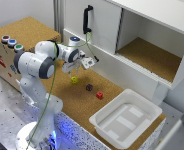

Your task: Rotate the purple block towards the left

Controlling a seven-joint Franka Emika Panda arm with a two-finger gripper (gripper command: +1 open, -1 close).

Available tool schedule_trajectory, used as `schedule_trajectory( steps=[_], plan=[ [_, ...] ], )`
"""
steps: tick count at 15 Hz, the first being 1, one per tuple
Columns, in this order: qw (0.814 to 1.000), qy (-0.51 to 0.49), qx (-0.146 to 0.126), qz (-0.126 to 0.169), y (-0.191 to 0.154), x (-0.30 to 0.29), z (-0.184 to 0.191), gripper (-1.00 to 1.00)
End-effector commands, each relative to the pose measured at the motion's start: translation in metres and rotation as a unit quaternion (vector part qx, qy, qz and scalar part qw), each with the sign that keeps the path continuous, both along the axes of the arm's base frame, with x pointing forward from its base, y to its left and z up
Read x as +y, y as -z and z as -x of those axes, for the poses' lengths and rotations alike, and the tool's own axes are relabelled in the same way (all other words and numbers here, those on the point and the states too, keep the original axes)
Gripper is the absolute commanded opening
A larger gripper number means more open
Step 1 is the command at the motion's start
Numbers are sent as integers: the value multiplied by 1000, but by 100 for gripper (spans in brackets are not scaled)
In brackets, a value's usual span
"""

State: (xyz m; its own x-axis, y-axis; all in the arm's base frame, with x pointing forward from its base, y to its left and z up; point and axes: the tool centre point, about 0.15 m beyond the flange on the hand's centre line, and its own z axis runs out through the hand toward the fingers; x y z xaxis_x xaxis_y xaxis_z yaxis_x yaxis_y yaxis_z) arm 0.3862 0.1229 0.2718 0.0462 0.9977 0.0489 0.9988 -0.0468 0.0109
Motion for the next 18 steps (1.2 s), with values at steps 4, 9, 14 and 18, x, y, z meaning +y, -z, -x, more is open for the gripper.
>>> schedule_trajectory(
  steps=[4,9,14,18],
  plan=[
    [990,135,44,-9,-53,-59,41,100],
    [902,427,56,3,-30,-138,23,100],
    [786,617,26,6,-7,-185,-3,100],
    [772,636,11,17,21,-184,-21,100]
  ],
)
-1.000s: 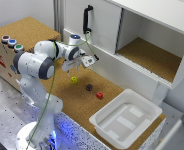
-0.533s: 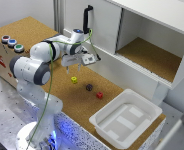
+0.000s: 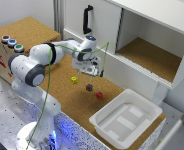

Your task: Rotate the purple block towards the left

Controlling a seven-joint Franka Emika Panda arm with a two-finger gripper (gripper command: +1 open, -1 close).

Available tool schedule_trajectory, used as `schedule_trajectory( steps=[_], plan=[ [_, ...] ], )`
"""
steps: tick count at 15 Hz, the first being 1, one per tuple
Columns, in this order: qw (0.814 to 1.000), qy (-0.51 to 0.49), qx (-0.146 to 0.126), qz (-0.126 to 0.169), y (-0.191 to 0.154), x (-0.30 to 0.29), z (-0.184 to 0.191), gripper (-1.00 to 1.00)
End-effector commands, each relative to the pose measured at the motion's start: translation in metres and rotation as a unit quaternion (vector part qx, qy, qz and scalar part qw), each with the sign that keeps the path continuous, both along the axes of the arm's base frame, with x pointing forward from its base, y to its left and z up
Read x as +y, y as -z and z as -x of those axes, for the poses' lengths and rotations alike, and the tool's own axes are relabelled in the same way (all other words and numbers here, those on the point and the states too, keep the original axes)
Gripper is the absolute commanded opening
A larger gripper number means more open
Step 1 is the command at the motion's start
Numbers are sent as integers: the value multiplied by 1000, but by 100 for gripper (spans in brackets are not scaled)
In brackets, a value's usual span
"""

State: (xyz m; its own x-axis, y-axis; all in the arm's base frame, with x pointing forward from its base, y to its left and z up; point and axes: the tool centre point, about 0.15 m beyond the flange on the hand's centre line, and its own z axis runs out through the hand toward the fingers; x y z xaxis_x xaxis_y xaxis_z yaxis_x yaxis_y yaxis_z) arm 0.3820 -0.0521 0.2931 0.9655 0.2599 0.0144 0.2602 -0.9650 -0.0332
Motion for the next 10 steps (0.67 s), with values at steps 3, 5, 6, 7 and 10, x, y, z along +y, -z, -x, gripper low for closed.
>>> schedule_trajectory(
  steps=[3,5,6,7,10],
  plan=[
    [996,82,-8,36,64,0,-30,100],
    [995,99,2,34,72,3,-33,100],
    [994,104,3,34,75,4,-33,100],
    [994,107,6,31,78,5,-32,100],
    [994,106,15,31,85,10,-28,100]
  ],
)
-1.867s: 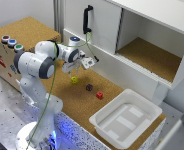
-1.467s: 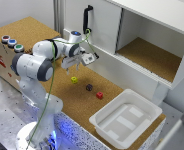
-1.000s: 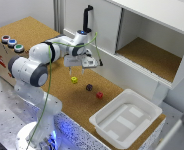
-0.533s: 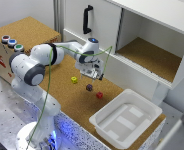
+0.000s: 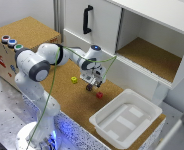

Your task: Rotate the purple block towards the left

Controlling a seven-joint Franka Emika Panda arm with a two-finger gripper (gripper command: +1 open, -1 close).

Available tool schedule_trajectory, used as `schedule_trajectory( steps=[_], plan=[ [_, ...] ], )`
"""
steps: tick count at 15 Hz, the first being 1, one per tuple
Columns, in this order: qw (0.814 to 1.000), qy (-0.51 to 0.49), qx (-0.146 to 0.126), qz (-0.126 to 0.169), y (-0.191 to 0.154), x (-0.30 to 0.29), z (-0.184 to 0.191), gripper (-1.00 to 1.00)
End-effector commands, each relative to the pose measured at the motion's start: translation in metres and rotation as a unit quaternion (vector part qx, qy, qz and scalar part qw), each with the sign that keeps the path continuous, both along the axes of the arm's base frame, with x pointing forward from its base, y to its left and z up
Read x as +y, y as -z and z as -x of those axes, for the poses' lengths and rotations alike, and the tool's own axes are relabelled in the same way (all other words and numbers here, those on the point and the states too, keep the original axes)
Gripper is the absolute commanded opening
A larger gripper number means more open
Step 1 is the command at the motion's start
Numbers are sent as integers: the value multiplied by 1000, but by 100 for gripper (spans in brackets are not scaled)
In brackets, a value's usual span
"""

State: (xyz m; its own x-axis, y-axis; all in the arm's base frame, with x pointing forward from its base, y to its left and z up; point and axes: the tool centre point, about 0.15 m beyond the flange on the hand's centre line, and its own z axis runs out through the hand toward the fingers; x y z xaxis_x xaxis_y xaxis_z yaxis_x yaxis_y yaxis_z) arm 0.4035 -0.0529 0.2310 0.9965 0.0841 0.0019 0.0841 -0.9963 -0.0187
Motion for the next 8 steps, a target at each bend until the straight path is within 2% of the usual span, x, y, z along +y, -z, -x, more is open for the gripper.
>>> schedule_trajectory(
  steps=[1,2,3,8],
  plan=[
    [999,24,12,20,25,10,-6,100],
    [999,31,9,16,25,9,-7,100],
    [999,33,1,14,24,11,-8,-100],
    [1000,18,18,12,32,20,-4,-100]
  ],
)
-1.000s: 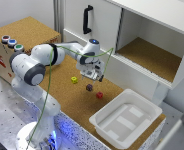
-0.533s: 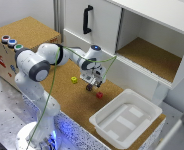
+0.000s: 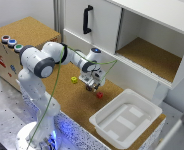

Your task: Rotate the purple block towards the left

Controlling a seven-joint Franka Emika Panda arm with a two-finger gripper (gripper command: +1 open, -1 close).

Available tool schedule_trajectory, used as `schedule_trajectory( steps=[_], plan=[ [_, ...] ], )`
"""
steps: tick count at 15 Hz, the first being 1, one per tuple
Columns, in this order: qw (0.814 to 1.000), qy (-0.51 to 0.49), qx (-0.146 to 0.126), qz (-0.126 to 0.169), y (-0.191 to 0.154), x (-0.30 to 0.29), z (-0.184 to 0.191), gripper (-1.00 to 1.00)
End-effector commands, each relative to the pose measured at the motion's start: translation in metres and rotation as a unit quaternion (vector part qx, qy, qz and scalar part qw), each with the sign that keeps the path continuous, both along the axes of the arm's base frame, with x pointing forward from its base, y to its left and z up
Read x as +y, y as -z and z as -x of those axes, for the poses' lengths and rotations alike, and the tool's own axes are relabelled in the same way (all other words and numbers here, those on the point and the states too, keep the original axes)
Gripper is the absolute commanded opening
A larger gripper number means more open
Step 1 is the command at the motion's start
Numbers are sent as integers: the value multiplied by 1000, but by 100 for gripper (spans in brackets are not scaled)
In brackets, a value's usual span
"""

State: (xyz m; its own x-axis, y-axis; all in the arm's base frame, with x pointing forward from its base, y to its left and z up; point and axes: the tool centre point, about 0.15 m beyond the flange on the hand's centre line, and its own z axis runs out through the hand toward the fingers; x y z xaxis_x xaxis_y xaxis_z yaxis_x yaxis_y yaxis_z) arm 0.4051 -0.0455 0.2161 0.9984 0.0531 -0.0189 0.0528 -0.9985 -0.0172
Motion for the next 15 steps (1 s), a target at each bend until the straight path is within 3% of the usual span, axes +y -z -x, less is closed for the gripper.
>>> schedule_trajectory(
  steps=[1,7,9,11,13,15],
  plan=[
    [1000,3,9,9,19,12,-2,-100],
    [1000,-13,-11,3,-11,0,8,-100],
    [994,-104,-20,20,-29,1,23,-100],
    [972,-229,-10,49,-35,2,39,-100],
    [954,-299,-4,32,-35,1,36,-100],
    [919,-393,-15,25,-35,13,32,-100]
  ],
)
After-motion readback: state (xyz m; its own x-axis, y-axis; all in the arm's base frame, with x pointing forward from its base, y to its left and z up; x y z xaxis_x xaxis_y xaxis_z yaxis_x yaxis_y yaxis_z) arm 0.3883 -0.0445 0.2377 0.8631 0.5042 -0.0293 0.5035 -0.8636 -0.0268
